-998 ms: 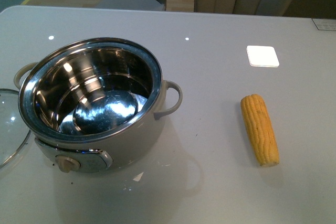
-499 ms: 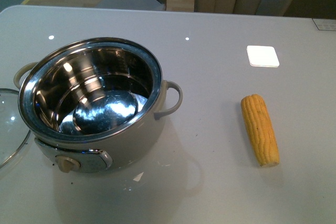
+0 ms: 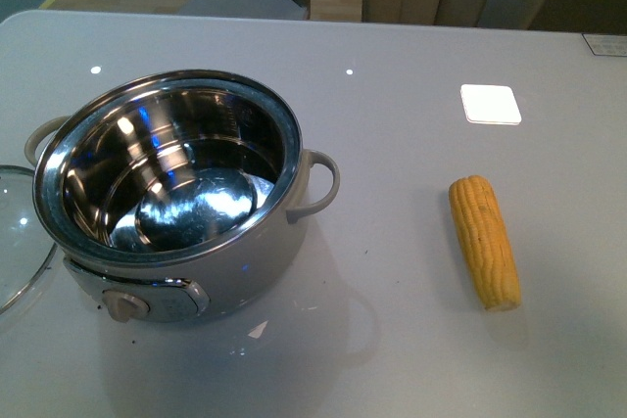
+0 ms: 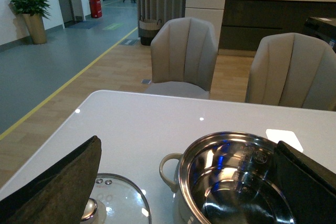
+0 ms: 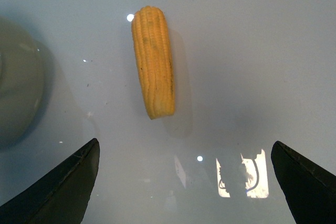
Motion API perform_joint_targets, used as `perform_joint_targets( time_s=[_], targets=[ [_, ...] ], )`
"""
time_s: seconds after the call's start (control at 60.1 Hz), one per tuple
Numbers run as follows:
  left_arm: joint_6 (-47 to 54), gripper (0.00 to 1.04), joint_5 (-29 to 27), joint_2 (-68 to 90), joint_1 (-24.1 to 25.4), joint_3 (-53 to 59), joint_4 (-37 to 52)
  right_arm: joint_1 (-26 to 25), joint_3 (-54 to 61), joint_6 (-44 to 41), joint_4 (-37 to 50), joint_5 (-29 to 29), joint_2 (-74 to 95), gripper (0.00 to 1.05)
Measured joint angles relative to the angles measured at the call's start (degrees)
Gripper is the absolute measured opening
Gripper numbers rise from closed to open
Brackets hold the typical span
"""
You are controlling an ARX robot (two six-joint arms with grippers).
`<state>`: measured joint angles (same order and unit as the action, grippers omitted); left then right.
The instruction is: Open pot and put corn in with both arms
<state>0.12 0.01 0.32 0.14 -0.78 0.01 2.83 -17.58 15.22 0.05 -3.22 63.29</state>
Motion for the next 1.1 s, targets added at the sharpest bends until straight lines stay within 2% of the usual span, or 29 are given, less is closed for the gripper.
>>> perform_joint_targets(
  time_s=[0.216,0.482,1.097],
  targets=[
    [0.0,0.98,0.0,0.0,0.0,0.0,0.0,4.63,-6.1,-1.92,12.98,1.42,23.21,0.96],
    [0.0,0.98,-0.02,0.0,0.0,0.0,0.0,8.17,-12.35,-7.23,21.77,2.82,39.98,0.96],
    [0.0,0.98,-0.02,0.0,0.0,0.0,0.0,9.2,-25.68,-12.61,24.13,3.34,61.9,0.96]
  ],
)
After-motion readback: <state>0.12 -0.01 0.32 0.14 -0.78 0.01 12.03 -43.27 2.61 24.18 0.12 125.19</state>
